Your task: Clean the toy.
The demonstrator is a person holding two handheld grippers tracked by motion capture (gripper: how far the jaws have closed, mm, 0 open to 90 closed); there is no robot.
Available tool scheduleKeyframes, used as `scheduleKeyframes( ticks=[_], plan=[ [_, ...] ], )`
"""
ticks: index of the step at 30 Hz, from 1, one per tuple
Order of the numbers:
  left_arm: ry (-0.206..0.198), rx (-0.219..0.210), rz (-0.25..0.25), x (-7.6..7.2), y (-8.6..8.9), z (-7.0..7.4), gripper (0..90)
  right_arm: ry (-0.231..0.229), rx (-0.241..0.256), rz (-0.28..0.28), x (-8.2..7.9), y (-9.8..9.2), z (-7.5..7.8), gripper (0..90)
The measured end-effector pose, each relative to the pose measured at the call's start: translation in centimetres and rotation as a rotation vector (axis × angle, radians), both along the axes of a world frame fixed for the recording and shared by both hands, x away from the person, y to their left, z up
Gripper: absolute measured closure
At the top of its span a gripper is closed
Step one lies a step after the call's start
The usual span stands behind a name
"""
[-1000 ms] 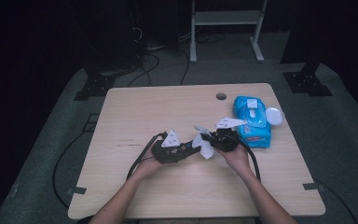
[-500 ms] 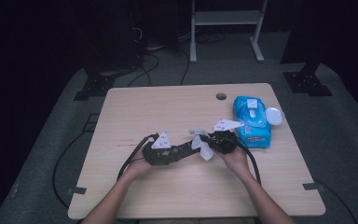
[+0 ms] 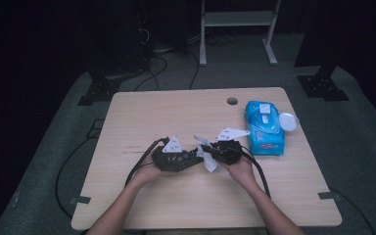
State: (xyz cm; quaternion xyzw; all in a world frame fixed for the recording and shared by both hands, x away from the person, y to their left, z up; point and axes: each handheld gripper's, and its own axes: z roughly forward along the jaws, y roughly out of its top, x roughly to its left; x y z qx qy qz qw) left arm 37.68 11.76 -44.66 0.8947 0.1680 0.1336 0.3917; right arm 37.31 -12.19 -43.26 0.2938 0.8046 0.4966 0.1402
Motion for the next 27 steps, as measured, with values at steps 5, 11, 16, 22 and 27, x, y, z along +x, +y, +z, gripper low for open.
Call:
scheduleKeyframes(
  ticks=[5, 11, 16, 22, 27],
  plan=[
    [-0.019, 0.014, -0.002, -0.1, -0.3, 0.0, 59.3, 0.029, 0.028, 0.084, -0.3, 1.6, 0.0, 82.7],
    [-0.016, -0.001, 0.004, -0.2, 0.0, -0.4, 60.9, -0.004, -0.017, 0.039, 0.3, 0.9, -0.1, 82.7],
    [-0.009, -0.005, 0.008, -0.2, 0.2, -0.5, 61.5, 0.001, -0.016, -0.022, 0.7, -0.8, -0.1, 82.7],
    [-0.012, -0.003, 0.005, -0.2, 0.1, -0.5, 61.4, 0.002, -0.023, 0.019, 0.2, 0.9, -0.3, 82.7],
    [-0.01, -0.007, 0.004, -0.2, 0.3, -0.4, 61.7, 0.009, -0.005, 0.051, 0.1, 1.6, -0.4, 82.6]
  ],
)
